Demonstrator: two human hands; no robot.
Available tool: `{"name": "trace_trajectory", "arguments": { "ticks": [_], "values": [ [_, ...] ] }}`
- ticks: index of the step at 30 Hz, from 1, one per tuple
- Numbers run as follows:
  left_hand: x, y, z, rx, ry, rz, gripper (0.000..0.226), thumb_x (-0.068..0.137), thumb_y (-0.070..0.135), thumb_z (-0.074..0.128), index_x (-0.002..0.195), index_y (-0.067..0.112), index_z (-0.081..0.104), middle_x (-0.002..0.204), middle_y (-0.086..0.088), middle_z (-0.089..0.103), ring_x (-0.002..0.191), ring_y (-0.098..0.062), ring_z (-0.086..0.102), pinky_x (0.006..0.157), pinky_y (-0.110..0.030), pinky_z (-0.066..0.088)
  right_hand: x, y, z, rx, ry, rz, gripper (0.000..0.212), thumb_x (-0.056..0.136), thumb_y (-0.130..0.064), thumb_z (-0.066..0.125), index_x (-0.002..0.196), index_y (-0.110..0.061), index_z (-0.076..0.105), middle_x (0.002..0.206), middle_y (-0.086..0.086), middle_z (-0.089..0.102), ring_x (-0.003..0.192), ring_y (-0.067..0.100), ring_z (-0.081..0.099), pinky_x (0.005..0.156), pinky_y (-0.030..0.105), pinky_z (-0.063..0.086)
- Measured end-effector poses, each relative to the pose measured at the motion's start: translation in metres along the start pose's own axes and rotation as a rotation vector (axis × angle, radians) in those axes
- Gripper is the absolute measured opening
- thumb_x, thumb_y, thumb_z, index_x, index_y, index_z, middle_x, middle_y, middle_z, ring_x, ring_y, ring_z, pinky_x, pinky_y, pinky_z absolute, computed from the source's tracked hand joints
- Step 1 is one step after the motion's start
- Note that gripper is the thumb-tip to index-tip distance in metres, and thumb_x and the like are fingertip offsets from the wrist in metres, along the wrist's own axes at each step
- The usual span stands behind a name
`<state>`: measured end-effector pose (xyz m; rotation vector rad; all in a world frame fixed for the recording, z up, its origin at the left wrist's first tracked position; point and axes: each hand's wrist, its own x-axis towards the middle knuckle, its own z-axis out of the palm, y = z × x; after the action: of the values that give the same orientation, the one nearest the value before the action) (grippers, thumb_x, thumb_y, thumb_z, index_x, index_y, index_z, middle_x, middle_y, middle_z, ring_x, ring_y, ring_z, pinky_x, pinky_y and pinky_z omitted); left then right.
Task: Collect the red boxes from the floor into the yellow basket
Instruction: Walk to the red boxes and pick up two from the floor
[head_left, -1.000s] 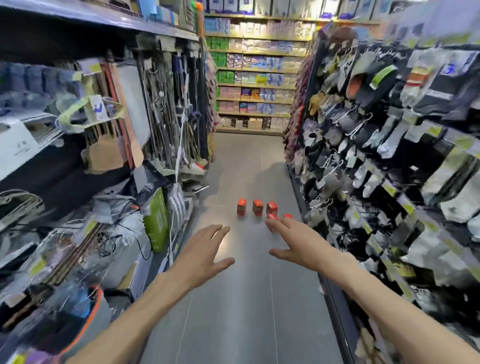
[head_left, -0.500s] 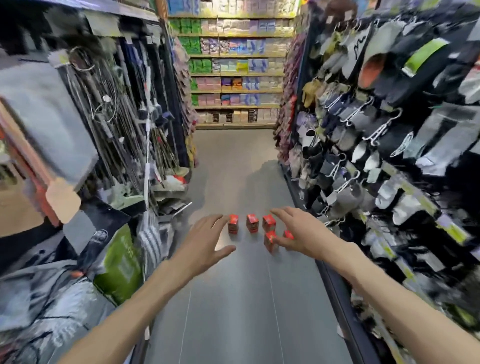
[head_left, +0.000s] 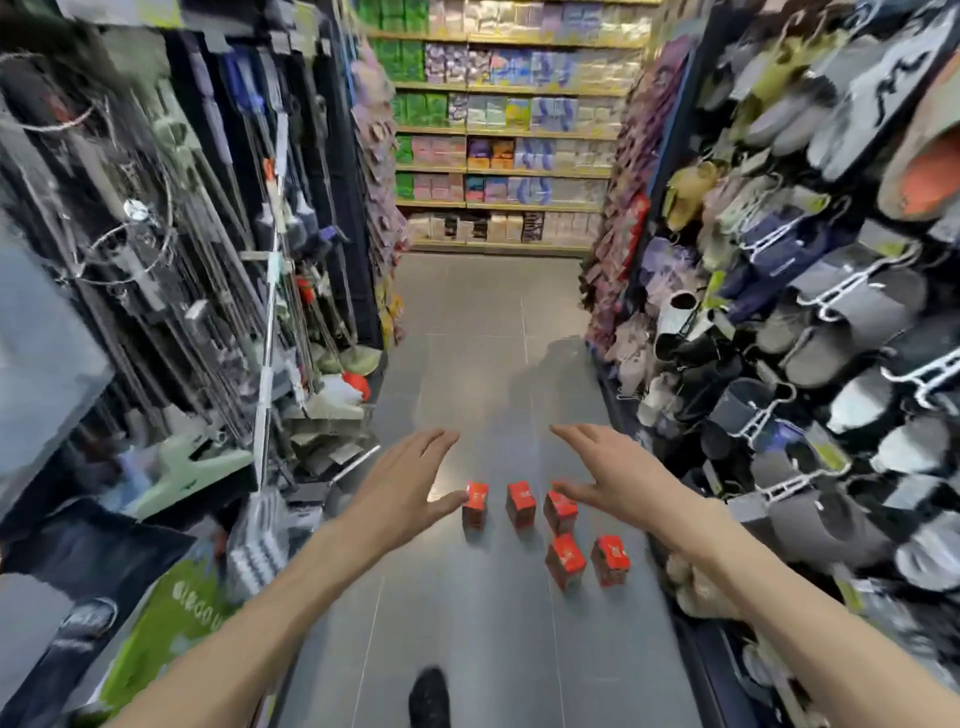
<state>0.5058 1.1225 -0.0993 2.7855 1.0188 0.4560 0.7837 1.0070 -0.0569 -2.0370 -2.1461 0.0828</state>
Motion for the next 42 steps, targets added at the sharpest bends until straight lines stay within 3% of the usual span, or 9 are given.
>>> {"name": "trace_trajectory", "arguments": {
  "ticks": [6, 11, 15, 25, 30, 32, 34, 36, 42],
  "values": [
    [0.140, -0.087, 0.051, -0.076, -0.043, 0.010, 0.077, 0.088, 0.061, 0.057, 0.149, 0.019, 0.036, 0.146, -0.002, 0.044, 0.135, -0.023, 0.040, 0.112, -0.038, 0.035, 0.132, 0.068, 0.032, 0.002, -0.001, 0.035, 0.072, 0.089, -0.049, 0.064, 0.148, -0.020, 0.037, 0.137, 0.003, 0.052, 0.124, 0.024, 0.051, 0.098, 0.032, 0.040],
    [0.240, -0.138, 0.097, -0.068, -0.134, 0.001, 0.083, 0.083, 0.070, 0.041, 0.149, 0.020, 0.036, 0.147, -0.003, 0.045, 0.135, -0.023, 0.042, 0.110, -0.038, 0.036, 0.219, 0.129, 0.055, 0.046, -0.003, 0.112, 0.070, 0.087, -0.050, 0.066, 0.144, -0.018, 0.043, 0.129, 0.004, 0.058, 0.117, 0.026, 0.055, 0.095, 0.036, 0.045],
    [0.304, -0.168, 0.145, -0.098, -0.182, -0.033, 0.073, 0.088, 0.057, 0.057, 0.147, 0.020, 0.038, 0.145, 0.000, 0.047, 0.131, -0.021, 0.046, 0.106, -0.037, 0.040, 0.275, 0.185, 0.094, 0.115, -0.033, 0.190, 0.068, 0.087, -0.048, 0.067, 0.143, -0.018, 0.044, 0.134, 0.004, 0.056, 0.123, 0.025, 0.052, 0.099, 0.038, 0.045],
    [0.442, -0.255, 0.369, -0.197, -0.339, -0.202, 0.070, 0.089, 0.054, 0.058, 0.147, 0.018, 0.038, 0.144, -0.003, 0.049, 0.129, -0.025, 0.048, 0.107, -0.041, 0.041, 0.406, 0.350, 0.251, 0.221, -0.136, 0.345, 0.066, 0.084, -0.041, 0.073, 0.140, -0.014, 0.049, 0.132, 0.008, 0.058, 0.118, 0.031, 0.057, 0.095, 0.044, 0.049],
    [0.469, -0.286, 0.473, -0.221, -0.358, -0.329, 0.076, 0.091, 0.062, 0.048, 0.147, 0.014, 0.038, 0.145, -0.006, 0.048, 0.132, -0.024, 0.045, 0.110, -0.039, 0.039, 0.447, 0.380, 0.333, 0.250, -0.141, 0.447, 0.061, 0.089, -0.043, 0.066, 0.140, -0.018, 0.046, 0.134, 0.004, 0.055, 0.120, 0.026, 0.053, 0.097, 0.041, 0.047],
    [0.460, -0.317, 0.561, -0.256, -0.395, -0.445, 0.077, 0.092, 0.062, 0.049, 0.149, 0.013, 0.035, 0.147, -0.007, 0.046, 0.134, -0.025, 0.043, 0.110, -0.041, 0.038, 0.467, 0.399, 0.421, 0.286, -0.195, 0.452, 0.061, 0.089, -0.042, 0.066, 0.141, -0.017, 0.046, 0.135, 0.005, 0.053, 0.122, 0.026, 0.051, 0.100, 0.040, 0.043],
    [0.468, -0.313, 0.568, -0.247, -0.412, -0.456, 0.080, 0.091, 0.061, 0.054, 0.150, 0.011, 0.032, 0.149, -0.010, 0.044, 0.136, -0.026, 0.041, 0.112, -0.042, 0.036, 0.473, 0.400, 0.417, 0.285, -0.185, 0.498, 0.063, 0.089, -0.041, 0.067, 0.142, -0.016, 0.045, 0.136, 0.006, 0.053, 0.124, 0.026, 0.049, 0.102, 0.040, 0.039],
    [0.440, -0.344, 0.660, -0.245, -0.487, -0.543, 0.087, 0.089, 0.057, 0.062, 0.152, 0.008, 0.028, 0.151, -0.012, 0.042, 0.138, -0.028, 0.038, 0.113, -0.041, 0.034, 0.481, 0.410, 0.513, 0.310, -0.224, 0.456, 0.063, 0.090, -0.042, 0.065, 0.143, -0.017, 0.043, 0.138, 0.006, 0.052, 0.127, 0.026, 0.048, 0.105, 0.041, 0.039],
    [0.385, -0.383, 0.827, -0.264, -0.595, -0.732, 0.108, 0.081, 0.058, 0.071, 0.154, 0.001, 0.015, 0.153, -0.019, 0.036, 0.138, -0.034, 0.036, 0.109, -0.044, 0.034, 0.474, 0.421, 0.678, 0.381, -0.290, 0.462, 0.062, 0.092, -0.044, 0.062, 0.146, -0.025, 0.038, 0.142, -0.001, 0.047, 0.131, 0.019, 0.042, 0.104, 0.035, 0.036]
  ]
}}
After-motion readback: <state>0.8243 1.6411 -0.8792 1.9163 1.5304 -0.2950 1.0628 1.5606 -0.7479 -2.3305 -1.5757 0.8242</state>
